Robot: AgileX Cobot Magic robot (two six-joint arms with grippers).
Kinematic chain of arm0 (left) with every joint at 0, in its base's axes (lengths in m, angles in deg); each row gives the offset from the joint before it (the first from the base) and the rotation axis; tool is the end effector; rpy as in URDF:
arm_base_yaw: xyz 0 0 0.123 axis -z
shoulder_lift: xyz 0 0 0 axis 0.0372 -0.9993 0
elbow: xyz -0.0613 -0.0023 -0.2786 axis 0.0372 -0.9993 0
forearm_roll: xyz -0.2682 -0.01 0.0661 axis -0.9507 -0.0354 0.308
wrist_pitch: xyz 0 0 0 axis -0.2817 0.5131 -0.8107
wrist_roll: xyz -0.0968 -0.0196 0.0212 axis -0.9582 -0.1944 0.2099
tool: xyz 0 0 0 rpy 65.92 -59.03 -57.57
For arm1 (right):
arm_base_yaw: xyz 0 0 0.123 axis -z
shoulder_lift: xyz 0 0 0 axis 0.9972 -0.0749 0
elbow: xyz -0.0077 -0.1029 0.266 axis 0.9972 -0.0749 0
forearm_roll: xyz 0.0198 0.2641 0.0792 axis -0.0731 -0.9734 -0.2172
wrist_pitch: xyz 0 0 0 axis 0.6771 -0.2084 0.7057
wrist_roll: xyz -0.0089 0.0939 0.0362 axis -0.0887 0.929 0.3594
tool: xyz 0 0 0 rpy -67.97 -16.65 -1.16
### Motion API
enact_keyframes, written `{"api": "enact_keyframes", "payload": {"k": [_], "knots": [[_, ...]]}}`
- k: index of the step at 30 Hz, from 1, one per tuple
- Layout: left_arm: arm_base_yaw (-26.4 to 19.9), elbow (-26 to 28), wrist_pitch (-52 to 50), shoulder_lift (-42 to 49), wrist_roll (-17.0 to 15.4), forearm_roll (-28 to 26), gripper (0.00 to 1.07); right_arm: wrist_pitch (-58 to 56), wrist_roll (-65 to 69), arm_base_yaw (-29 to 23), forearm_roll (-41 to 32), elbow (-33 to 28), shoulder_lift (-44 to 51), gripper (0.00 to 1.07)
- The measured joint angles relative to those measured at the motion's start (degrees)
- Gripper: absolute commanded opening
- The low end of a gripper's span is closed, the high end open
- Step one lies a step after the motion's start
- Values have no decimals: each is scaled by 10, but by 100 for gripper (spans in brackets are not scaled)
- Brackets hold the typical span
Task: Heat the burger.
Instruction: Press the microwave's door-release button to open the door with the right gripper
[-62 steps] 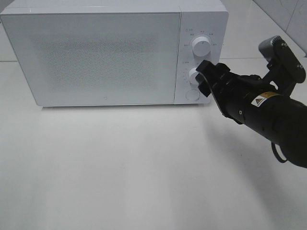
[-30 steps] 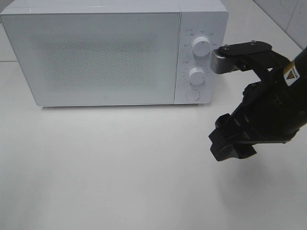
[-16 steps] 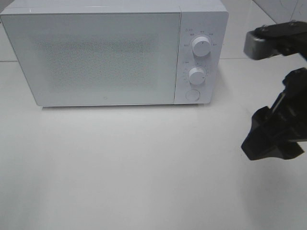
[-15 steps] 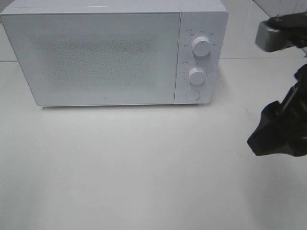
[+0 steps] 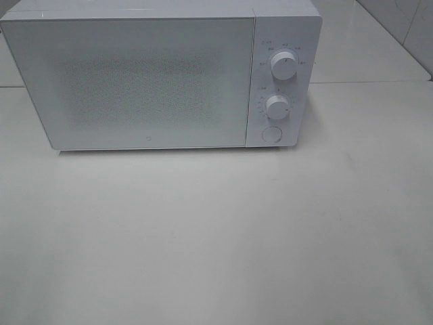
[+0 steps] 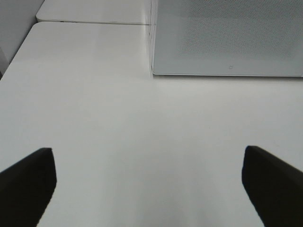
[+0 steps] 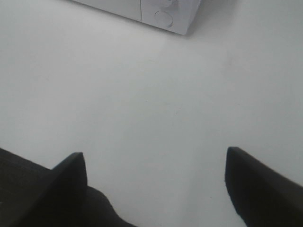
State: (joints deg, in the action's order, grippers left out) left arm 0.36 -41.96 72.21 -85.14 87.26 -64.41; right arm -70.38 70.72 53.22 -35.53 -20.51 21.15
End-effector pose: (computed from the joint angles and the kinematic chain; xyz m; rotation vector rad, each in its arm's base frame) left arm 0.0222 -0.0085 0.2900 0.0201 2.0301 -0.0769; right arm 0.1294 0.0635 0.3465 -0.4541 2.2888 0.1518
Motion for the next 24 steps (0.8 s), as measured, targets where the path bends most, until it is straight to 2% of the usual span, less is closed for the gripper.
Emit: {"api": "enact_keyframes", "payload": {"k": [3, 4, 7, 9, 12, 15, 18, 24], "knots": [[0, 0, 0, 0, 0, 0, 100, -5, 0, 39, 1, -15, 26, 78], [0, 0, 0, 0, 0, 0, 100, -6, -5, 69, 2, -33, 48, 78], [0, 0, 0, 0, 0, 0, 100, -8, -8, 86, 2, -44, 62, 78], [0, 0, 0, 0, 0, 0, 100, -9, -19, 137, -2, -83, 120, 78], [0, 0, 0, 0, 0, 0, 100, -9, -23, 148, -6, -89, 136, 78], [0, 0, 0, 0, 0, 0, 100, -9, -46, 196, -39, -120, 203, 76], [0, 0, 0, 0, 0, 0, 100, -5, -50, 222, -55, -139, 242, 76], [0, 0, 0, 0, 0, 0, 100, 5, -57, 248, -72, -174, 304, 76]]}}
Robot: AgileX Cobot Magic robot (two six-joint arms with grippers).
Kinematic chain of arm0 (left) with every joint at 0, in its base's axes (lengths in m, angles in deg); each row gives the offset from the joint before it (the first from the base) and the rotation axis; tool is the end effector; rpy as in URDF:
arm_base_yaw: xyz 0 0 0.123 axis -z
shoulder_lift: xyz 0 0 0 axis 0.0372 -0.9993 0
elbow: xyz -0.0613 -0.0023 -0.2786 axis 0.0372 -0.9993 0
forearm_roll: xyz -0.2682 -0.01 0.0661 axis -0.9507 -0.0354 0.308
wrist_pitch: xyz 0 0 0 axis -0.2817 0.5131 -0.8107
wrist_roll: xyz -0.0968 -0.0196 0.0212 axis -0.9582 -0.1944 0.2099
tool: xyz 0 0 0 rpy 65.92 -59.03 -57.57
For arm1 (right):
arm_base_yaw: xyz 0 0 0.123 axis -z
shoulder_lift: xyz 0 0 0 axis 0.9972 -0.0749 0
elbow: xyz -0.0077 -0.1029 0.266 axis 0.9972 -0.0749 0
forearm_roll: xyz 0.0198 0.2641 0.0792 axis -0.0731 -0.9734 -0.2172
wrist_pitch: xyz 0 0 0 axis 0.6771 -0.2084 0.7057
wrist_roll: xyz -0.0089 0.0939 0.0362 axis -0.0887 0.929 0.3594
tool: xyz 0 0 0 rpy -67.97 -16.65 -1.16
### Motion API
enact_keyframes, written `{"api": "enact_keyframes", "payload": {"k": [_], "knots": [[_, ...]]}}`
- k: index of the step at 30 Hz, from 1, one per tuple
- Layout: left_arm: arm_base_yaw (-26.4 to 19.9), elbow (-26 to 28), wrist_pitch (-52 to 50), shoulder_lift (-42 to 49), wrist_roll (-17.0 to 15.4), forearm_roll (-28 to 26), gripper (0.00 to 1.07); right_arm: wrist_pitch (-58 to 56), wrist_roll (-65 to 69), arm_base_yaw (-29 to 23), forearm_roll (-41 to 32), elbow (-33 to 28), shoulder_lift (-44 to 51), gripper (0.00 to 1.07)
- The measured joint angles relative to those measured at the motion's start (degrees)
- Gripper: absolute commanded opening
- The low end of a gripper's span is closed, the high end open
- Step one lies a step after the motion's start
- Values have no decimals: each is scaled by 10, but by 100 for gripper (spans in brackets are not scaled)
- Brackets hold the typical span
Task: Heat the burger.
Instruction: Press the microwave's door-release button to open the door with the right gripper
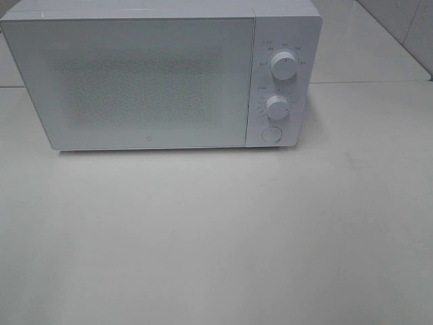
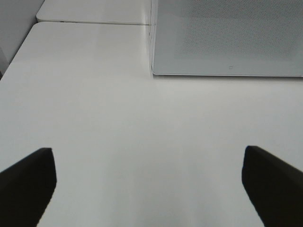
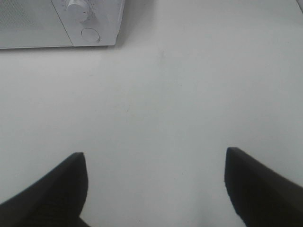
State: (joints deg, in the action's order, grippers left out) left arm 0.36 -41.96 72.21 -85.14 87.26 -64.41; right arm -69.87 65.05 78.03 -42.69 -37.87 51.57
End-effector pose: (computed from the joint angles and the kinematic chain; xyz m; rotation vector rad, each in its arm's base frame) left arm 0.0222 -0.0085 0.2900 0.0201 2.0301 -0.0769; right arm 0.0527 0.0018 0.2952 -0.0295 2.1107 0.0696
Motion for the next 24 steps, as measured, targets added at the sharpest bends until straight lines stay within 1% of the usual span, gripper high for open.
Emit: {"api": "enact_keyframes", "payload": {"k": [2, 11, 24], "knots": [[0, 0, 0, 0, 0, 0, 100, 7, 0, 9, -3, -21, 30, 76], [0, 0, 0, 0, 0, 0, 100, 16, -1, 11, -3, -26, 92, 76], [0, 0, 0, 0, 0, 0, 100, 16, -3, 18, -3, -26, 97, 76]]}}
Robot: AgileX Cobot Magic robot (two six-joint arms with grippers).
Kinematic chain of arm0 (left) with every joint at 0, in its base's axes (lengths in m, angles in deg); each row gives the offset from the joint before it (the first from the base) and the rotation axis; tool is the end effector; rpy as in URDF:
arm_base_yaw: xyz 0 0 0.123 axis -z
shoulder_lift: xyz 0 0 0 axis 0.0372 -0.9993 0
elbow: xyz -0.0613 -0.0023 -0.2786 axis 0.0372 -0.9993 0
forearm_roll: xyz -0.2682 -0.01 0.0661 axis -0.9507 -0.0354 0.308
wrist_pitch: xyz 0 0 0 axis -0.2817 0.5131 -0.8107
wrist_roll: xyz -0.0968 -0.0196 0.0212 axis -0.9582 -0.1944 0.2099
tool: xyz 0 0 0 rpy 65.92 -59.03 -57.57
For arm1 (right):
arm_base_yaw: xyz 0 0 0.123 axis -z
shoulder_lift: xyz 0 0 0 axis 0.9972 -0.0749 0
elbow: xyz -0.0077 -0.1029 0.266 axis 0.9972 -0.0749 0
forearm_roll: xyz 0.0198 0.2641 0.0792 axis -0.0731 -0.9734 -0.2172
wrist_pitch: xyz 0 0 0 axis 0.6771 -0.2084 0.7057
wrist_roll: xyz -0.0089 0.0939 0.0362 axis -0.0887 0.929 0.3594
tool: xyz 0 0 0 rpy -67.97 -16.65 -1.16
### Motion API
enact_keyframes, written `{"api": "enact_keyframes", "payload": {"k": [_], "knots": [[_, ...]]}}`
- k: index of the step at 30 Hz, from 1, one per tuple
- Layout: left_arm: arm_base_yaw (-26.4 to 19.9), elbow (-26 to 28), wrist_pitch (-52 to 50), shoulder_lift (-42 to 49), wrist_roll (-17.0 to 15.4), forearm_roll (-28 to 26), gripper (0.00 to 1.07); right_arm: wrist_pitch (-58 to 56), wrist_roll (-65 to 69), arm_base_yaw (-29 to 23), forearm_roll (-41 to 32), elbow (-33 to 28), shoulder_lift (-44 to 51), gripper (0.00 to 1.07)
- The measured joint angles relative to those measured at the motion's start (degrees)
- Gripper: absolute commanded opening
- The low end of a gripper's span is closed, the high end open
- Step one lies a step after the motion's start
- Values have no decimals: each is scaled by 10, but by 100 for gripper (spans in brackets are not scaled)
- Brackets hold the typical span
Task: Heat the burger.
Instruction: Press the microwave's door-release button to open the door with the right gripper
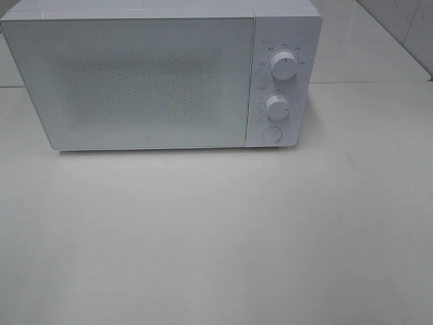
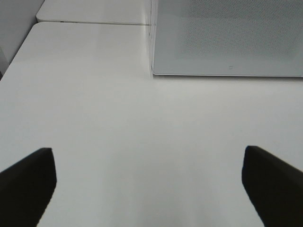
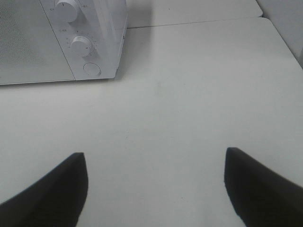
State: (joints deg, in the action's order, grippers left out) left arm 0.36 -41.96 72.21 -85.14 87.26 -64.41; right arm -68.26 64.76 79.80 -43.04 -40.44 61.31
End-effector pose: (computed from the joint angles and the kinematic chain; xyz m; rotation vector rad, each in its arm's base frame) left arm 0.0222 -0.0085 0.2900 0.0201 2.0301 -0.0769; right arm 0.0301 -0.0016 0.2903 0.0014 1.9580 0.0698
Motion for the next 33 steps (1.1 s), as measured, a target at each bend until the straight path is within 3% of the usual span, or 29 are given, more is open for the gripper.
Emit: {"api": "enact_keyframes", "payload": {"k": [13, 19, 33], "knots": [[0, 0, 0, 0, 0, 0, 100, 3, 0, 0, 0, 1, 0, 76], [0, 0, 0, 0, 0, 0, 100, 65, 0, 0, 1, 15, -12, 76], [0, 0, 0, 0, 0, 0, 100, 252, 0, 0, 1, 15, -168, 76]]}}
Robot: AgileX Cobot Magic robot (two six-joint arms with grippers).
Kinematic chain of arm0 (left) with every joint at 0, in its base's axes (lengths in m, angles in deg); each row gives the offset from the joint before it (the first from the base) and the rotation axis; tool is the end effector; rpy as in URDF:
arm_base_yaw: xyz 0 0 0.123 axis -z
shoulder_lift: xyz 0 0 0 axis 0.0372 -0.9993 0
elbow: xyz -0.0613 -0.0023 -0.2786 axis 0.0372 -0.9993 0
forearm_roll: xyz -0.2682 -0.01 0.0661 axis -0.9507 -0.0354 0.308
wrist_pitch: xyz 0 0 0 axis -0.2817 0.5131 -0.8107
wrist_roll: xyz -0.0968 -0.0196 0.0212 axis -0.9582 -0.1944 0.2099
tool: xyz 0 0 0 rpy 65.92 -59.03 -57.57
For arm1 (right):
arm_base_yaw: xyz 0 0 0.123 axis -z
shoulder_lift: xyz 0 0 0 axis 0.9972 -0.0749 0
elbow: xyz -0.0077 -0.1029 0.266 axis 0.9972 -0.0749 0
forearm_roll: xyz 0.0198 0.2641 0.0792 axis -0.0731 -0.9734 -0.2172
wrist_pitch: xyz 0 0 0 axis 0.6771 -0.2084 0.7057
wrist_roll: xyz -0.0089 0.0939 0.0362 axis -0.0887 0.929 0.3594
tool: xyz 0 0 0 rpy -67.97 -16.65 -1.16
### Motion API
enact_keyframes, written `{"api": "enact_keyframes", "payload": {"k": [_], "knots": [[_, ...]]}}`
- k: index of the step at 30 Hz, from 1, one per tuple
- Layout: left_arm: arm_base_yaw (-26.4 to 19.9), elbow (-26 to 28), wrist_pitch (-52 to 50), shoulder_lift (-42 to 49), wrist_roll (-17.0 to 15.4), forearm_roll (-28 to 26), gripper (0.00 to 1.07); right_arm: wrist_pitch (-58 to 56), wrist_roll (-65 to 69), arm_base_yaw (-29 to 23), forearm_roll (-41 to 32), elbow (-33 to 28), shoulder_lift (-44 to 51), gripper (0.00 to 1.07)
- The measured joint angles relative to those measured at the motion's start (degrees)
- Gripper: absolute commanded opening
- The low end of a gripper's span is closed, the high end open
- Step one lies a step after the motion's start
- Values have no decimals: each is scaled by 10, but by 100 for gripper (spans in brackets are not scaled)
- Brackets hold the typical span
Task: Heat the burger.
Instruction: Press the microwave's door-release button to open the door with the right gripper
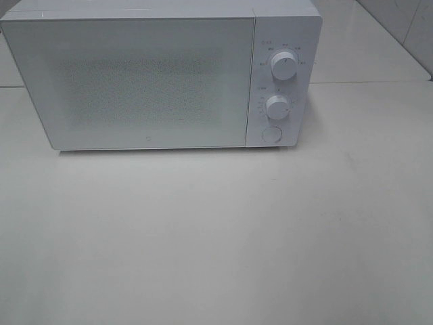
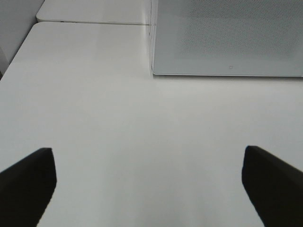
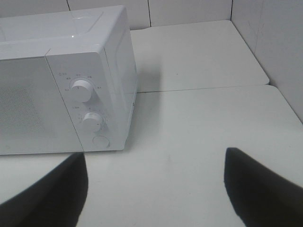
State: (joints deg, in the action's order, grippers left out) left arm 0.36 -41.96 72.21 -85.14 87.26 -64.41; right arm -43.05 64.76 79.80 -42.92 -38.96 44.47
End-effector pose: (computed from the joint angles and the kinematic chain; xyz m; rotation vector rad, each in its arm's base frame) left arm 0.0222 -0.0085 0.2900 0.0201 2.0301 -0.0769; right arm 0.0945 0.0068 0.3231 -0.0222 1.7865 0.0863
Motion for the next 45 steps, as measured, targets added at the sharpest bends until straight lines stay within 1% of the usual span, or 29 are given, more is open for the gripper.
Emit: {"api": "enact_keyframes", "payload": {"k": [2, 4, 8, 10, 13, 15, 18, 20, 23, 25, 28, 30, 31, 32, 33, 35, 36, 38, 39, 40, 41, 44, 45], "knots": [[0, 0, 0, 0, 0, 0, 100, 11, 0, 0, 0, 0, -10, 76], [0, 0, 0, 0, 0, 0, 100, 42, 0, 0, 0, 0, -48, 76], [0, 0, 0, 0, 0, 0, 100, 74, 0, 0, 0, 0, -84, 76], [0, 0, 0, 0, 0, 0, 100, 127, 0, 0, 0, -2, -129, 76], [0, 0, 0, 0, 0, 0, 100, 147, 0, 0, 0, -6, -140, 76], [0, 0, 0, 0, 0, 0, 100, 225, 0, 0, 0, -31, -181, 76], [0, 0, 0, 0, 0, 0, 100, 246, 1, 0, 0, -38, -191, 76], [0, 0, 0, 0, 0, 0, 100, 332, 9, 0, 0, -62, -228, 76], [0, 0, 0, 0, 0, 0, 100, 356, 11, 0, 0, -69, -239, 76], [0, 0, 0, 0, 0, 0, 100, 447, 14, 0, 0, -89, -280, 76], [0, 0, 0, 0, 0, 0, 100, 470, 14, 0, 0, -94, -293, 76], [0, 0, 0, 0, 0, 0, 100, 549, 14, 0, 0, -108, -340, 76], [0, 0, 0, 0, 0, 0, 100, 549, 14, 0, 0, -108, -340, 76], [0, 0, 0, 0, 0, 0, 100, 596, 14, 0, -2, -116, -365, 76], [0, 0, 0, 0, 0, 0, 100, 596, 14, 0, -2, -116, -365, 76], [0, 0, 0, 0, 0, 0, 100, 656, 5, 0, -18, -125, -398, 76], [0, 0, 0, 0, 0, 0, 100, 656, 5, 0, -18, -125, -398, 76], [0, 0, 0, 0, 0, 0, 100, 710, -37, 0, -50, -133, -439, 76], [0, 0, 0, 0, 0, 0, 100, 710, -37, 0, -50, -133, -439, 76], [0, 0, 0, 0, 0, 0, 100, 744, -65, 0, -77, -139, -463, 76], [0, 0, 0, 0, 0, 0, 100, 744, -65, 0, -77, -139, -463, 76], [0, 0, 0, 0, 0, 0, 100, 795, -98, 0, -121, -144, -506, 76], [0, 0, 0, 0, 0, 0, 100, 795, -98, 0, -121, -144, -506, 76]]}}
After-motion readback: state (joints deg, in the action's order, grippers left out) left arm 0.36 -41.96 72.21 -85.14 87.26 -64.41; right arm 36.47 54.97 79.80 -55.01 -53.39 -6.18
